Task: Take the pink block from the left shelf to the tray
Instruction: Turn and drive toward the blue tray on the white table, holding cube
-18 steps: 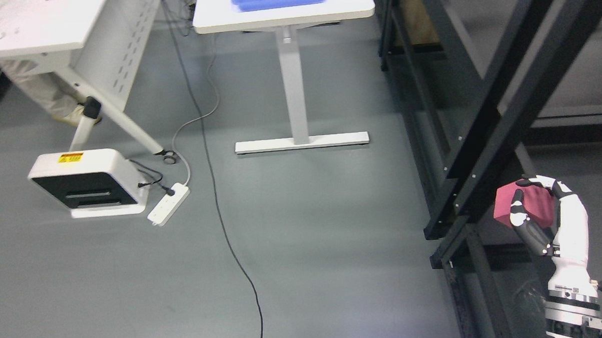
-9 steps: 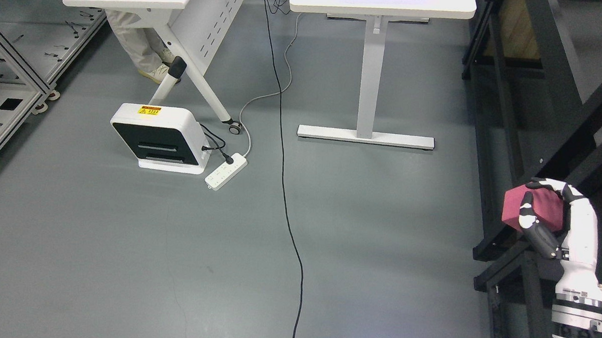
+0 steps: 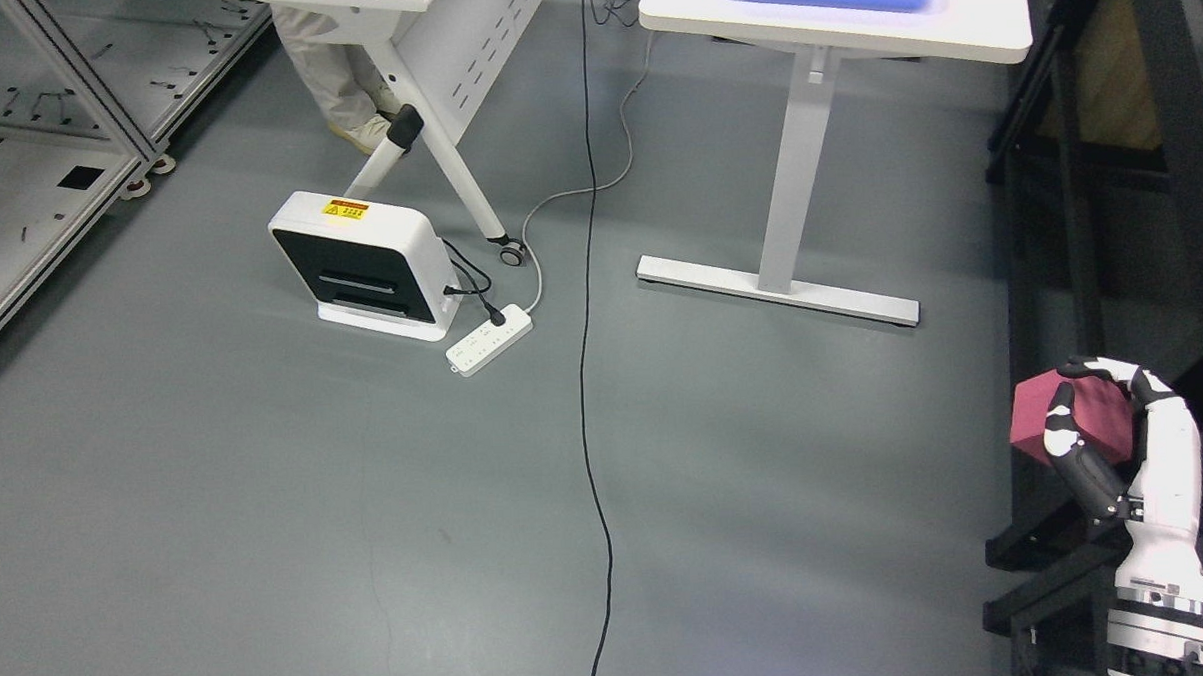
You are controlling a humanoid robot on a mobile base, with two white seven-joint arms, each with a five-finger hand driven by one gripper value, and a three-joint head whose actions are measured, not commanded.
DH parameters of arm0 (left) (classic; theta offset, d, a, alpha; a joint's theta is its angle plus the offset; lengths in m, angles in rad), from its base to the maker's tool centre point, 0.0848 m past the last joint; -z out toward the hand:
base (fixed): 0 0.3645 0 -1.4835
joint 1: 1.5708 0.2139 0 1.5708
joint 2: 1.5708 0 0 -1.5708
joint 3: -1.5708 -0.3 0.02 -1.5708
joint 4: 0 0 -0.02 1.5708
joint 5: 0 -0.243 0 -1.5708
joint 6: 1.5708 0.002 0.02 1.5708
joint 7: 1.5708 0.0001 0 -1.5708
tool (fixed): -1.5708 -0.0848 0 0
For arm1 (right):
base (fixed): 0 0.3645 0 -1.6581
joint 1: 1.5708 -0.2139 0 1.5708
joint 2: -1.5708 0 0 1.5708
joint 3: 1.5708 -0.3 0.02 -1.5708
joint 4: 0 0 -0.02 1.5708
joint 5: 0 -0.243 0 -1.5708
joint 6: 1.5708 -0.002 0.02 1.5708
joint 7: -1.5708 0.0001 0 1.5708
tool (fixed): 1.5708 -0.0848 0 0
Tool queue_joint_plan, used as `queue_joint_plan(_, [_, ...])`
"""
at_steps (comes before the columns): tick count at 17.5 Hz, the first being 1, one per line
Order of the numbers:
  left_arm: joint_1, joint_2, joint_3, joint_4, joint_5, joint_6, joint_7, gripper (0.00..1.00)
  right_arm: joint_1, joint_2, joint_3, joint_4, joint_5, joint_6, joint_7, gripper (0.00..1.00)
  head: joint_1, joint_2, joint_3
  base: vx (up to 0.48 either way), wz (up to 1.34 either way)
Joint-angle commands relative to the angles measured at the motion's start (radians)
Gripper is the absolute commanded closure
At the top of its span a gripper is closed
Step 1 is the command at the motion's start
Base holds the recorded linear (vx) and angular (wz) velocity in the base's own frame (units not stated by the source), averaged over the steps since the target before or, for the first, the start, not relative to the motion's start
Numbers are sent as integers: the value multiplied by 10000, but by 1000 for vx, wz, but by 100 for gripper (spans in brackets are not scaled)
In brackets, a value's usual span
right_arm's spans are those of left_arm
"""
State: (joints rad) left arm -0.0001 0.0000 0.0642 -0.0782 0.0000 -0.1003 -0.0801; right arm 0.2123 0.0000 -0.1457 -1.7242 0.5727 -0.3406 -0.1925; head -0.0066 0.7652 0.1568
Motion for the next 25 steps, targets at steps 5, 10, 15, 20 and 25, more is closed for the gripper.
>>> queue_joint_plan(5, [47,175,2,0,-15,-9,3,0,-6,-175,-46,0,-5,-46,8,96,0,0,0,158,352])
queue_joint_plan(10, [47,175,2,0,-15,-9,3,0,-6,-175,-46,0,-5,-46,8,96,0,0,0,243,117])
queue_joint_plan(15, [62,175,2,0,-15,-9,3,0,-6,-175,-46,0,-5,-61,8,96,0,0,0,311,-101])
queue_joint_plan(20, [47,175,-13,0,-15,-9,3,0,-6,-175,-31,0,-5,-61,8,96,0,0,0,388,-122])
queue_joint_plan(25, [47,175,-13,0,-15,-9,3,0,-6,-175,-31,0,-5,-61,8,96,0,0,0,428,-31])
